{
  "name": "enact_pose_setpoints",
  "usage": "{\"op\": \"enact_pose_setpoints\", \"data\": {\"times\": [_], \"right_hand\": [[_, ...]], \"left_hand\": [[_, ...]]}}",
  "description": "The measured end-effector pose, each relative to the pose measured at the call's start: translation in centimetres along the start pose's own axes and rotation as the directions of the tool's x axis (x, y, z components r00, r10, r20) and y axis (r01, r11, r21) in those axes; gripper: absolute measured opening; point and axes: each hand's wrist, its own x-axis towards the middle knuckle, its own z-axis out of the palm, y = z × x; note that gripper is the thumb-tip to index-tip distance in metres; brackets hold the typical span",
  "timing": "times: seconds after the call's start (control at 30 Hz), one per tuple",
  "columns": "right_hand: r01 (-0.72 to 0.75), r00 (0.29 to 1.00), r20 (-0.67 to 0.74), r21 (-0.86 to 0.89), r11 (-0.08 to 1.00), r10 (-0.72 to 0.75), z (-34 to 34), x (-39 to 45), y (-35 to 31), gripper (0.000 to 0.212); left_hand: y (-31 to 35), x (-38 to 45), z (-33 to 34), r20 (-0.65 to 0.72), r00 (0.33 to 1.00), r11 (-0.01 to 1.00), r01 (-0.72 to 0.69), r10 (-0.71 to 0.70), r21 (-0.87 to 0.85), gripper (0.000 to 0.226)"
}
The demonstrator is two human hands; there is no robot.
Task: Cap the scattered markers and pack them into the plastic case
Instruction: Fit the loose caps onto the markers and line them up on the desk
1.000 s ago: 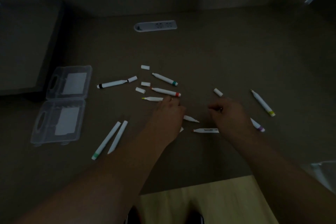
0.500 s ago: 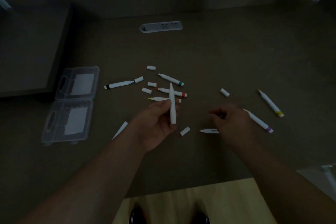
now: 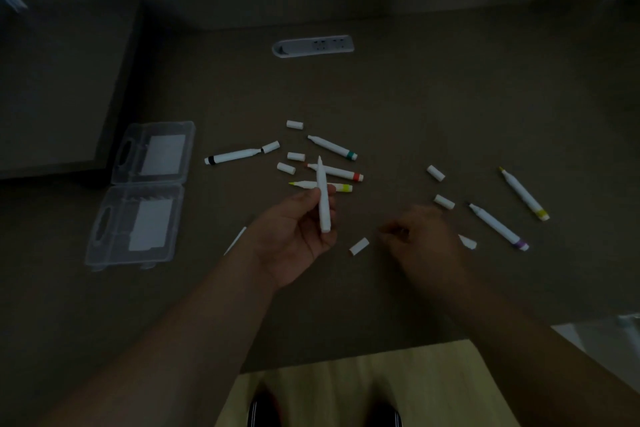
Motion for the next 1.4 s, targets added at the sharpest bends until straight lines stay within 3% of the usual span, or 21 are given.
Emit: {"op": "enact_pose_setpoints", "data": {"times": [0.27,0.5,0.57,0.67,0.8,1.0,1.27,1.4], "right_hand": [[0.297,0.955,0.102,-0.286,0.911,-0.279,1.0,-0.1,-1.8,0.032],[0.343,0.939,0.148,-0.33,0.879,-0.311,2.0,0.9,-2.3,0.03],[0.312,0.95,0.112,-0.251,0.916,-0.293,2.0,0.7,-2.5,0.024],[0.222,0.975,-0.003,0.045,0.974,-0.222,1.0,0.0,-3.2,0.012],[0.141,0.99,-0.067,0.392,0.909,-0.124,-0.5,-1.5,-4.7,0.021],[0.116,0.992,-0.105,0.537,0.835,-0.07,-0.9,-2.2,-5.3,0.017],[0.113,0.993,-0.067,0.462,0.879,-0.093,-0.7,-2.0,-5.0,0.02],[0.263,0.965,-0.002,0.031,0.964,-0.263,0.3,-1.7,-4.0,0.012]], "left_hand": [[-0.4,0.0,-0.6,-0.052,0.999,1.0,0.006,-0.006,-0.004,0.025],[-0.7,-0.1,-0.9,-0.09,0.996,1.0,0.005,-0.004,0.007,0.024],[-0.6,-0.2,-1.0,-0.083,0.996,1.0,0.006,-0.005,0.005,0.024],[-0.3,0.0,-1.5,-0.059,0.998,1.0,-0.003,0.004,0.012,0.027],[-0.2,-0.1,-1.6,0.015,1.0,1.0,-0.013,0.013,0.014,0.028],[0.0,-0.3,-0.9,0.088,0.995,0.999,-0.043,0.042,0.011,0.028],[-0.1,-0.1,-1.0,0.112,0.993,0.999,-0.039,0.036,0.023,0.028],[-0.2,0.1,-1.4,0.073,0.997,0.999,-0.034,0.032,0.024,0.027]]}}
